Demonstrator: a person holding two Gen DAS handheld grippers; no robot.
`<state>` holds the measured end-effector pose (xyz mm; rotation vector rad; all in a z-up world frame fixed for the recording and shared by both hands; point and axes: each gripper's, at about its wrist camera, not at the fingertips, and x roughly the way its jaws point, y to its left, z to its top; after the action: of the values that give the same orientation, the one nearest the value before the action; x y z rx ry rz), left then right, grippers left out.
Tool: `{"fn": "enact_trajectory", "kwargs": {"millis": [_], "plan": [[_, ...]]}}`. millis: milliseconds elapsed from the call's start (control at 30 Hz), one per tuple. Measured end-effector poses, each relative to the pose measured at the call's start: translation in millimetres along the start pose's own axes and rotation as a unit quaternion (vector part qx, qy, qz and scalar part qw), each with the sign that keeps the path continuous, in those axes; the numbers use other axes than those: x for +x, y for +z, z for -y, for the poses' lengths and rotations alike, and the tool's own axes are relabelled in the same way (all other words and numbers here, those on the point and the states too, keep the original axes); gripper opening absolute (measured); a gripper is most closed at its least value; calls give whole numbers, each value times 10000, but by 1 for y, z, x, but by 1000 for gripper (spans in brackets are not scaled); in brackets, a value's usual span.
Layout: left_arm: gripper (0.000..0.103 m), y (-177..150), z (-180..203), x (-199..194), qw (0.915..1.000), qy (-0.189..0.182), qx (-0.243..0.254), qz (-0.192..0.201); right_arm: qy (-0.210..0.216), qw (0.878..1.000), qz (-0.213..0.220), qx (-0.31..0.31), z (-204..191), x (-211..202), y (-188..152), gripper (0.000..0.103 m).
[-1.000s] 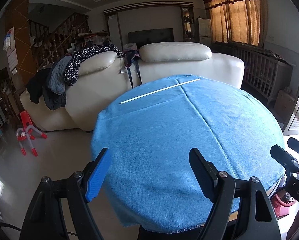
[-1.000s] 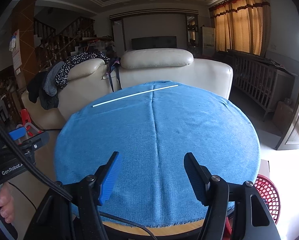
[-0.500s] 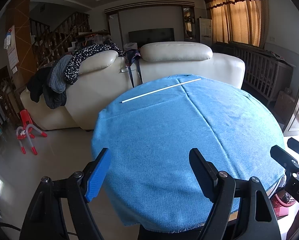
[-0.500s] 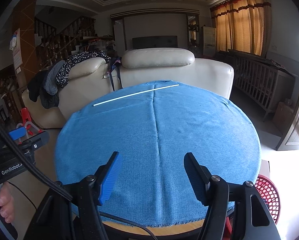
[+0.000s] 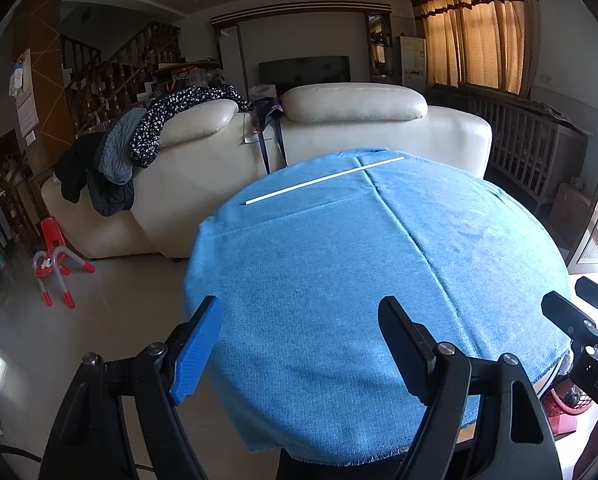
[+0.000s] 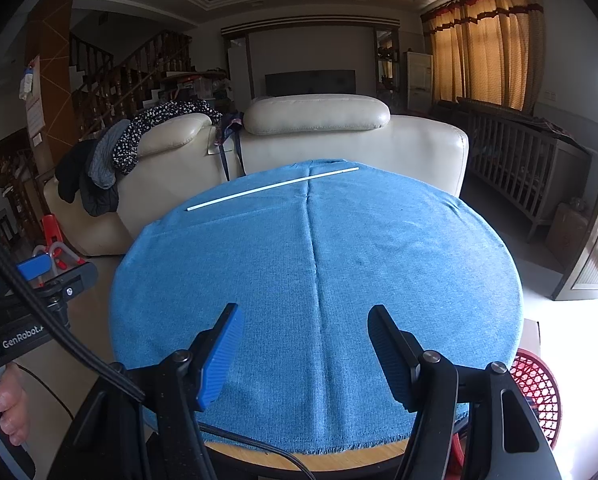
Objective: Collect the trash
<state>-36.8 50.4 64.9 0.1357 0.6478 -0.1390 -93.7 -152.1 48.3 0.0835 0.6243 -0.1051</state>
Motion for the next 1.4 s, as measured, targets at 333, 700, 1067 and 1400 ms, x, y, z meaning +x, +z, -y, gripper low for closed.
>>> {"fn": "enact_trajectory", "kwargs": {"millis": [333, 700, 1067, 1400], "plan": [[81, 0, -1, 0, 10000, 3, -22, -18, 2, 10000, -11, -2, 0, 2, 0, 68], [81, -2, -1, 1, 10000, 3, -20, -55, 8, 10000, -41, 10, 1, 4, -3, 68], [81, -3, -2, 2, 10000, 0, -57, -77, 13, 10000, -67, 8, 1, 6, -3, 68], [81, -4, -2, 4, 9999, -5, -59, -117, 10, 9999, -110, 4, 1, 7, -4, 68]]}}
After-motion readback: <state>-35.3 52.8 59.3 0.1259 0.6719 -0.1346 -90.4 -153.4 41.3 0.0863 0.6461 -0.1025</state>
